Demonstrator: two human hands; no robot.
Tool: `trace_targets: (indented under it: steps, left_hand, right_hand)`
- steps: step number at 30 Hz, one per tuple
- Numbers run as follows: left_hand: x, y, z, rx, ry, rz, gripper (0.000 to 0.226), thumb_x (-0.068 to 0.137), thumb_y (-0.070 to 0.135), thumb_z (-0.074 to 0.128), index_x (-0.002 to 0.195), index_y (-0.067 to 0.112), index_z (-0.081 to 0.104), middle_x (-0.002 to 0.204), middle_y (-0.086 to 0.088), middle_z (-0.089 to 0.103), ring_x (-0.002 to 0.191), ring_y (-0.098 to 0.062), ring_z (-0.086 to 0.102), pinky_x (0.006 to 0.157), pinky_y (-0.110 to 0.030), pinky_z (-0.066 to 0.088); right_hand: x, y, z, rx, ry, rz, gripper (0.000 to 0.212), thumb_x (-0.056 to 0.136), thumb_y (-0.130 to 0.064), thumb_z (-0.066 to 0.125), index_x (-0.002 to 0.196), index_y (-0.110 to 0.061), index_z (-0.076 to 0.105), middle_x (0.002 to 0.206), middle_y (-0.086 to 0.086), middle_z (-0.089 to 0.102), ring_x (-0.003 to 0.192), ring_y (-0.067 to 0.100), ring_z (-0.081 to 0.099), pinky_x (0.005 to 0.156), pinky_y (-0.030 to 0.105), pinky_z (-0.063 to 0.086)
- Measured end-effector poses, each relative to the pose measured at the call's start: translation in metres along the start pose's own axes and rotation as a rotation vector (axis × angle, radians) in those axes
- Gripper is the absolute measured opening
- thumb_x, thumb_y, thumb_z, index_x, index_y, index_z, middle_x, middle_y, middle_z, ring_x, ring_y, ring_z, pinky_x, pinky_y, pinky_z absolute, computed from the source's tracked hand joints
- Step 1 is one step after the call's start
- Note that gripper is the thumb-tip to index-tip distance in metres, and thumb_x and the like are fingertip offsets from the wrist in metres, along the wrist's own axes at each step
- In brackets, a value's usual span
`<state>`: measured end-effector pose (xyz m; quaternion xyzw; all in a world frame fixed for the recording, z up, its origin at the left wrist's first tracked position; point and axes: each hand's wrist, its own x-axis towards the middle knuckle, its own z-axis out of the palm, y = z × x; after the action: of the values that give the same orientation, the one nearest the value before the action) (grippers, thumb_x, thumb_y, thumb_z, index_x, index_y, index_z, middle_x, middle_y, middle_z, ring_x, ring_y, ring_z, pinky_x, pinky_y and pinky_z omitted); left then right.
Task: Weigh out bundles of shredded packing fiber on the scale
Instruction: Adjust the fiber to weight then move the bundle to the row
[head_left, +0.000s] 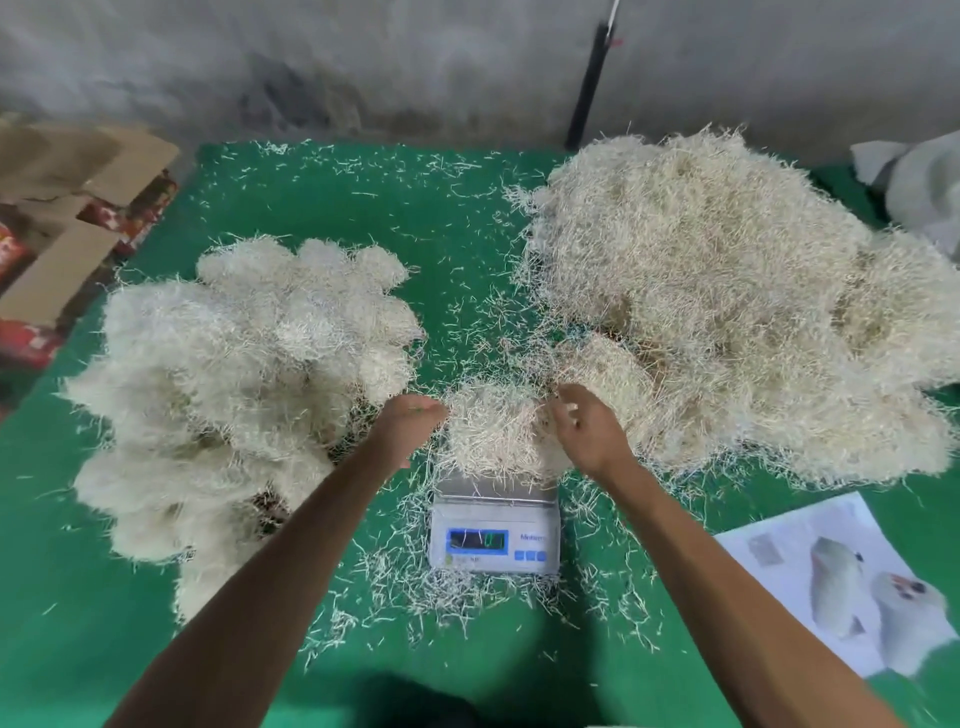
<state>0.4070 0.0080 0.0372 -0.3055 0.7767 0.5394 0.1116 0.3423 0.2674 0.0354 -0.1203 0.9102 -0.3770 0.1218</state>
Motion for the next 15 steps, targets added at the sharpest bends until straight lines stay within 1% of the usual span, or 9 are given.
trace_targets:
  steps: [1,4,7,8,10,12,13,14,15]
  left_hand:
    - [0.000,0.001,0.001,0.027,0.038,0.055,0.034,0.093,0.035,0.068,0.122,0.017,0.066,0.112,-0.004,0.068,0.086,-0.012,0.063,0.060,-0.024,0.050]
    - [-0.002,0.005,0.004,0.051,0.098,0.188,0.033,0.095,0.029,0.067,0.121,0.009,0.066,0.108,-0.003,0.070,0.085,-0.007,0.063,0.063,-0.019,0.045]
    - [-0.001,0.013,0.008,0.053,0.132,0.282,0.027,0.097,0.020,0.064,0.119,0.005,0.067,0.102,-0.003,0.069,0.085,-0.010,0.063,0.065,-0.017,0.046]
    - [0.001,0.017,0.010,0.061,0.158,0.317,0.025,0.097,0.018,0.063,0.117,0.004,0.068,0.098,-0.003,0.069,0.083,-0.012,0.063,0.066,-0.019,0.050]
    - [0.004,0.024,0.013,0.102,0.171,0.393,0.017,0.098,0.014,0.059,0.106,0.003,0.069,0.081,-0.007,0.067,0.065,-0.015,0.058,0.060,-0.028,0.053]
    - [0.009,0.032,0.017,0.143,0.162,0.436,0.021,0.099,0.013,0.054,0.083,0.005,0.065,0.060,-0.014,0.057,0.047,-0.013,0.040,0.050,-0.028,0.042]
    - [0.012,0.036,0.019,0.165,0.170,0.439,0.027,0.099,0.014,0.053,0.076,0.004,0.063,0.054,-0.010,0.051,0.044,-0.011,0.035,0.049,-0.025,0.038]
    - [0.015,0.039,0.022,0.181,0.182,0.426,0.029,0.099,0.016,0.052,0.076,0.003,0.064,0.052,-0.002,0.048,0.042,-0.007,0.034,0.050,-0.021,0.038]
    - [0.017,0.042,0.025,0.181,0.196,0.405,0.027,0.099,0.020,0.052,0.080,0.006,0.066,0.053,0.005,0.048,0.043,-0.004,0.036,0.050,-0.020,0.039]
  right_hand:
    - [0.001,0.003,0.002,0.007,0.003,0.003,0.042,0.111,-0.036,0.043,0.145,-0.012,0.049,0.139,0.015,0.062,0.101,0.021,0.066,0.092,0.041,0.056]
    - [0.006,0.010,0.003,-0.006,-0.021,-0.010,0.041,0.113,-0.036,0.035,0.144,-0.012,0.047,0.117,0.017,0.070,0.078,0.020,0.069,0.071,0.030,0.055]
    - [0.020,0.019,0.007,0.098,-0.056,0.036,0.042,0.114,-0.037,0.030,0.143,-0.012,0.047,0.114,0.019,0.070,0.092,0.035,0.072,0.080,0.042,0.059]
    - [0.025,0.023,0.009,0.143,-0.065,0.063,0.042,0.114,-0.037,0.031,0.143,-0.012,0.048,0.114,0.016,0.070,0.094,0.033,0.071,0.080,0.039,0.059]
    - [0.037,0.029,0.013,0.224,-0.065,0.149,0.042,0.113,-0.038,0.033,0.142,-0.011,0.049,0.116,0.010,0.067,0.098,0.026,0.068,0.081,0.028,0.057]
    - [0.047,0.042,0.017,0.279,-0.106,0.223,0.042,0.113,-0.037,0.035,0.140,-0.009,0.050,0.120,0.010,0.064,0.106,0.029,0.064,0.094,0.042,0.057]
    - [0.051,0.051,0.018,0.320,-0.154,0.247,0.041,0.113,-0.036,0.036,0.140,-0.008,0.049,0.120,0.011,0.064,0.106,0.031,0.064,0.097,0.050,0.055]
    - [0.054,0.060,0.014,0.340,-0.195,0.271,0.041,0.113,-0.035,0.036,0.140,-0.006,0.048,0.121,0.013,0.064,0.108,0.035,0.064,0.097,0.052,0.054]
    - [0.059,0.071,0.008,0.320,-0.212,0.289,0.042,0.112,-0.034,0.036,0.140,-0.005,0.048,0.126,0.017,0.063,0.115,0.038,0.063,0.098,0.048,0.054]
